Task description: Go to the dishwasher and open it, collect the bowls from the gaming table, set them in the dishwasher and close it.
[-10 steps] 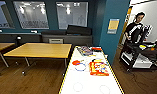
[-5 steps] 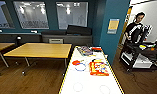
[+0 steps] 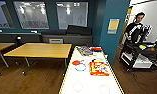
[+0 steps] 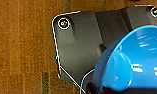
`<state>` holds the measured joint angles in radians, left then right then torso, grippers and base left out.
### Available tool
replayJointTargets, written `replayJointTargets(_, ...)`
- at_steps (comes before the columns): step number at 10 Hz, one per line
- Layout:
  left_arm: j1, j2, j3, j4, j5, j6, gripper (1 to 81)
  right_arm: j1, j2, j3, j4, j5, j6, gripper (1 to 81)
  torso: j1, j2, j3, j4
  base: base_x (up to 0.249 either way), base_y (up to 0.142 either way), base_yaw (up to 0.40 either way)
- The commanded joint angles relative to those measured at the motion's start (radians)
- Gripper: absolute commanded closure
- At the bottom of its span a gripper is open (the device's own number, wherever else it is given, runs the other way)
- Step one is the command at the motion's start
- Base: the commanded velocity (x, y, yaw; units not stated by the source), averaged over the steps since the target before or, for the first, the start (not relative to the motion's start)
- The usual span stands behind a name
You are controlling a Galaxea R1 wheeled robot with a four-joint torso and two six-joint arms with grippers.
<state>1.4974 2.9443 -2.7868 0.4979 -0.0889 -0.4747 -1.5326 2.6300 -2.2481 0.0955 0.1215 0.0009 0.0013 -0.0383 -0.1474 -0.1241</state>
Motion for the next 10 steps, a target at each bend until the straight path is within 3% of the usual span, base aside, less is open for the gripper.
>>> replayJointTargets(1,-0.035,-0.003,0.001,0.013,0.031,0.001,81.1,0.024,-0.014,-0.007,-0.016,-0.057,-0.004,81.1,0.000,0.000,0.000,0.000,0.000,0.000,0.000)
replayJointTargets(10,-0.033,0.003,0.001,0.013,0.034,-0.001,81.1,0.002,0.020,-0.054,-0.046,-0.054,-0.004,81.1,-0.001,-0.001,0.001,0.000,-0.074,0.000,0.000)
